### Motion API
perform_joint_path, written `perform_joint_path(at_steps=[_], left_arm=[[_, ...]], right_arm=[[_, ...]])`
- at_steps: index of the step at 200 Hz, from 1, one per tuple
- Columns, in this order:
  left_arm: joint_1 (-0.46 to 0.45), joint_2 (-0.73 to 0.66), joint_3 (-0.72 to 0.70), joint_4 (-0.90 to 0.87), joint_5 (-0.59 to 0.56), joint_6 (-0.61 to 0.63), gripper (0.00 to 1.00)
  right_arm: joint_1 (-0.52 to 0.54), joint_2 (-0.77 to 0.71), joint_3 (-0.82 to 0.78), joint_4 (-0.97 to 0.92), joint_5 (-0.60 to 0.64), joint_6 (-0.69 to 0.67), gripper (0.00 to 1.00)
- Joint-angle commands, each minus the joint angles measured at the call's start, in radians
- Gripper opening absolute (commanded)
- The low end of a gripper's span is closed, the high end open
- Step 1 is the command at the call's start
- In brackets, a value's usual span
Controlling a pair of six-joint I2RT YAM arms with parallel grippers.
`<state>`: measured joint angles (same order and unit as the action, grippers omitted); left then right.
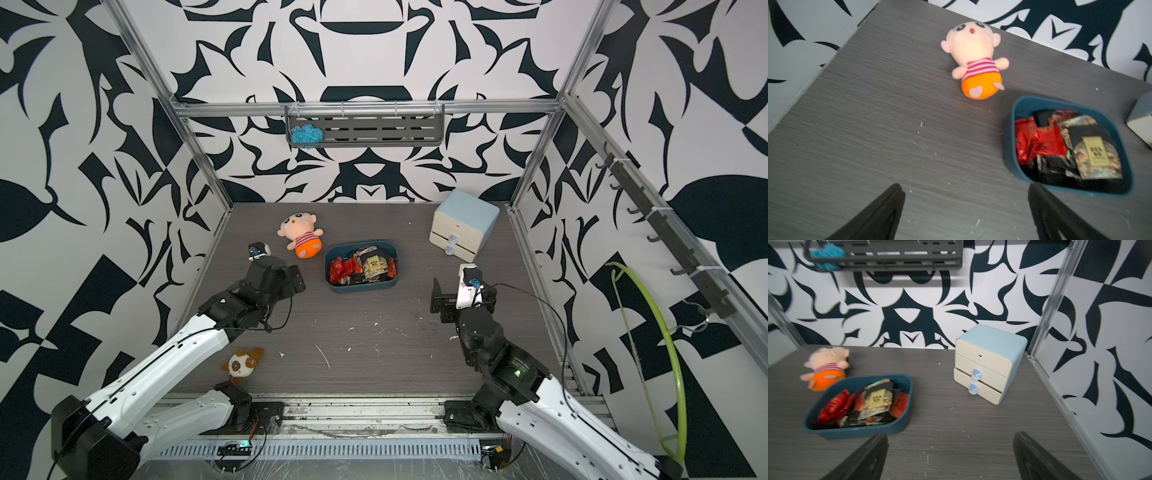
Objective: Put the tea bags into the storage box
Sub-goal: Reset both arms
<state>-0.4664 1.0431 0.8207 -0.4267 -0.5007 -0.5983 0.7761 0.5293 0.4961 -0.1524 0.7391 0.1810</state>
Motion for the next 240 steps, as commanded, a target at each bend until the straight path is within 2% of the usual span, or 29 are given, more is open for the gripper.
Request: perform_joint_path(at_steps=[1, 15, 39, 81, 107, 120, 141, 157, 176, 194, 210, 240], left_arm=[[0.169, 0.004, -0.062, 0.187, 0.155, 0.125, 1.0], [0.253, 0.013, -0.113, 0.274, 0.199, 0.167, 1.0], [0.35, 0.041, -0.168, 0.342, 0.197, 0.22, 1.0], [0.435, 0.138, -0.221, 0.439, 0.212, 0.259, 1.0], [0.446, 0.18, -0.213, 0.47, 0.233, 0.289, 1.0], [0.446, 0.182, -0.231, 0.502, 0.202, 0.301, 1.0], [0.448, 0.181, -0.315, 0.635, 0.178, 0.337, 1.0], [0.448, 0.175, -0.379, 0.74, 0.172, 0.367, 1.0], [0.449, 0.172, -0.438, 0.849, 0.145, 0.389, 1.0], [0.45, 0.179, -0.446, 0.899, 0.166, 0.428, 1.0], [0.454, 0.202, -0.448, 0.954, 0.175, 0.454, 1.0], [0.484, 0.273, -0.463, 1.099, 0.265, 0.496, 1.0]], right_arm=[[-0.057, 0.038, -0.071, 0.255, 0.086, -0.066, 1.0], [-0.138, 0.106, -0.094, 0.275, 0.04, -0.039, 0.99], [-0.288, 0.222, -0.112, 0.33, -0.083, -0.008, 0.99], [-0.473, 0.469, -0.154, 0.557, -0.148, -0.06, 1.0], [-0.504, 0.6, -0.137, 0.643, -0.171, -0.1, 1.0], [-0.527, 0.663, -0.144, 0.706, -0.203, -0.112, 1.0], [-0.554, 0.741, -0.151, 0.777, -0.206, -0.115, 1.0], [-0.563, 0.804, -0.156, 0.839, -0.256, -0.13, 1.0], [-0.566, 0.822, -0.115, 0.777, -0.264, -0.14, 0.99], [-0.57, 0.817, -0.122, 0.788, -0.26, -0.144, 1.0], [-0.58, 0.83, -0.148, 0.874, -0.283, -0.173, 1.0], [-0.597, 0.933, -0.154, 1.016, -0.324, -0.207, 1.0]])
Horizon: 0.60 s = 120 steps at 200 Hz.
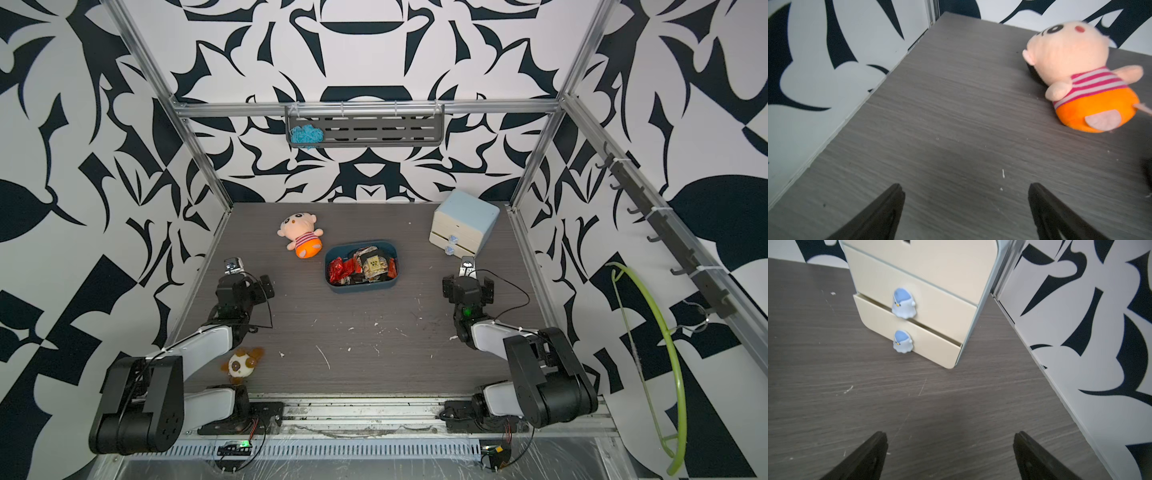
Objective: Put the tea bags into the storage box
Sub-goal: Reset both arms
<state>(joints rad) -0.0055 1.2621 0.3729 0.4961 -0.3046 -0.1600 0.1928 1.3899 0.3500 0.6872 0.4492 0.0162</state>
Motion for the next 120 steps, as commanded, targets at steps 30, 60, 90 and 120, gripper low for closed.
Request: perform_joint_path(at_steps=[30, 60, 90, 120], left_arm=[[0.055, 0.098, 0.008, 0.198, 0.181, 0.044, 1.0], [0.055, 0.171, -0.04, 0.373, 0.246, 0.04, 1.0], [0.055, 0.212, -0.004, 0.336, 0.243, 0.03, 1.0], [0.049, 0.297, -0.01, 0.441, 0.361, 0.085, 1.0]], right_arm=[[-0.044, 0.112, -0.013, 0.22, -0.071, -0.017, 1.0], [-0.053, 0.184, -0.036, 0.338, -0.129, -0.048, 1.0], [-0.068, 0.165, -0.014, 0.255, -0.148, -0.03, 1.0], [-0.09, 0.165, 0.002, 0.223, -0.17, -0.012, 1.0]])
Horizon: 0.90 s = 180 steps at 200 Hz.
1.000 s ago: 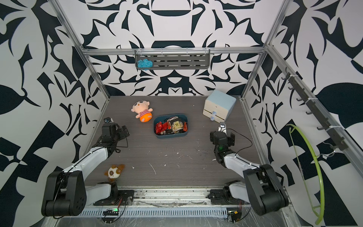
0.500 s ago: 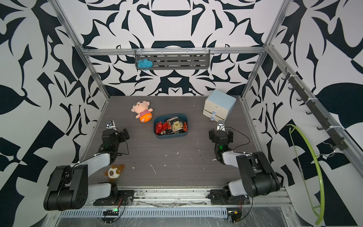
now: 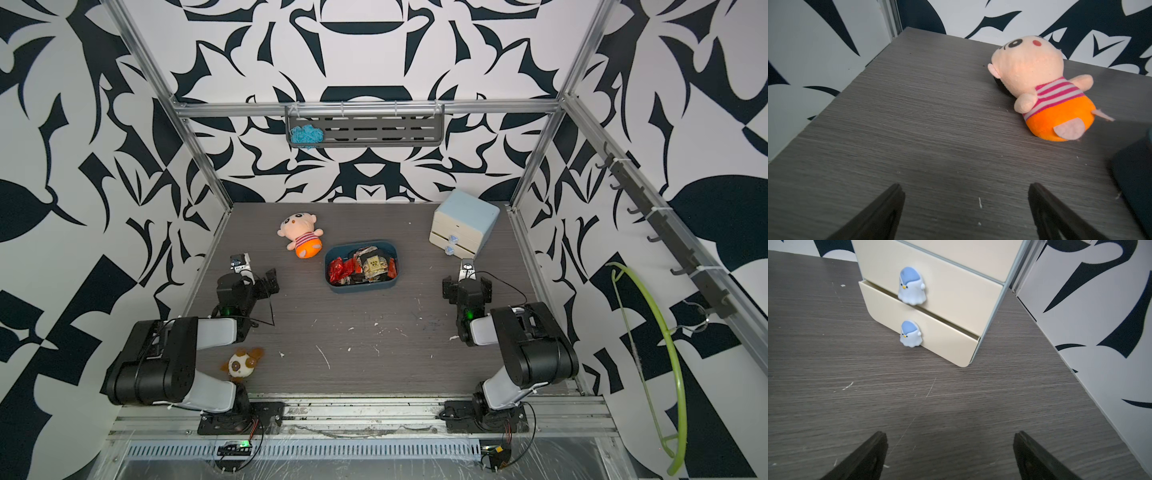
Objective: Put the tea bags into the storage box
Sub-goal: Reset both arms
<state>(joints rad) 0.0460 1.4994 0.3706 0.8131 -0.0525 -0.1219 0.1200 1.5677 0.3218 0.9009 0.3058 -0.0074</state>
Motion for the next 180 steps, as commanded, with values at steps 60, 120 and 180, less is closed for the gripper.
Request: perform_joint_path(at_steps=[60, 120, 180], left_arm=[[-0.003, 0.044, 0.008, 0.068, 0.098, 0.044, 1.0], [-0.004, 0.045, 0.014, 0.056, 0.114, 0.045, 1.0], [-0.003, 0.044, 0.014, 0.056, 0.116, 0.045, 1.0]], right_arm=[[-0.025, -0.016, 0.028, 0.009, -0.034, 0.017, 1.0], [-0.024, -0.015, 0.028, 0.009, -0.033, 0.015, 1.0], [-0.025, -0.009, 0.036, 0.001, -0.037, 0.018, 0.99]])
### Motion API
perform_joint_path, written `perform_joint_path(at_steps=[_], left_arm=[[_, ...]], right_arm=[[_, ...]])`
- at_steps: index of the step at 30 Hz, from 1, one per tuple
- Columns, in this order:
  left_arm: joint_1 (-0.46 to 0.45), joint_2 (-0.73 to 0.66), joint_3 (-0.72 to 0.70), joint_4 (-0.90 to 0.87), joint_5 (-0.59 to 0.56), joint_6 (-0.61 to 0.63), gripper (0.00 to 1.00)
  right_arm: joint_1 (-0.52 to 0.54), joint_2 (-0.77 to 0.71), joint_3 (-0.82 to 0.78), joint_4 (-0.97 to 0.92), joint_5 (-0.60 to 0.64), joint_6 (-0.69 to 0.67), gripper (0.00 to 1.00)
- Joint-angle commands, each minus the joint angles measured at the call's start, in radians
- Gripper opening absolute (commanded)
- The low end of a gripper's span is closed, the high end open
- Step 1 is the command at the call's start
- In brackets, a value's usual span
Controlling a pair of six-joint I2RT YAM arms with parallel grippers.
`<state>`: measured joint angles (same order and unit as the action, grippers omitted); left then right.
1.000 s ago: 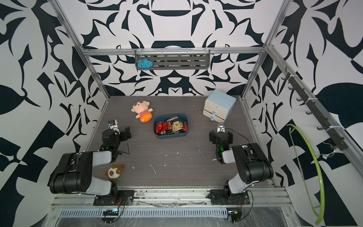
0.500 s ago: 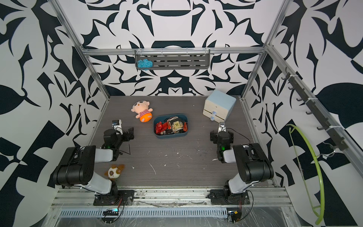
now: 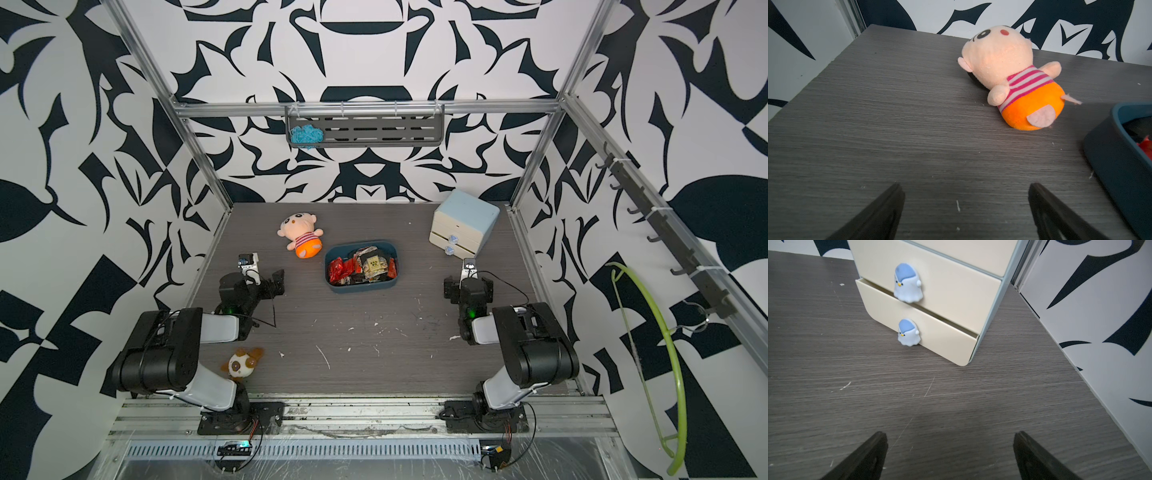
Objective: Put the tea bags into the storage box
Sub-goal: Reset both arms
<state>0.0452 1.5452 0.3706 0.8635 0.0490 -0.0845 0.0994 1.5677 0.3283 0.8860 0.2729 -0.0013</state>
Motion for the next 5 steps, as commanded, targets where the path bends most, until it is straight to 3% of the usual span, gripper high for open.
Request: perform_joint_path(at_steps=[1, 5], left_arm=[[-0.002, -0.002, 0.013, 0.005, 0.015, 0.008, 1.0], [-0.002, -0.001, 0.014, 0.006, 0.013, 0.008, 1.0]], right_arm=[[-0.006, -0.009, 0.029, 0.018, -0.005, 0.014, 1.0], [-0.011, -0.016, 0.025, 0.015, -0.012, 0.011, 0.99]])
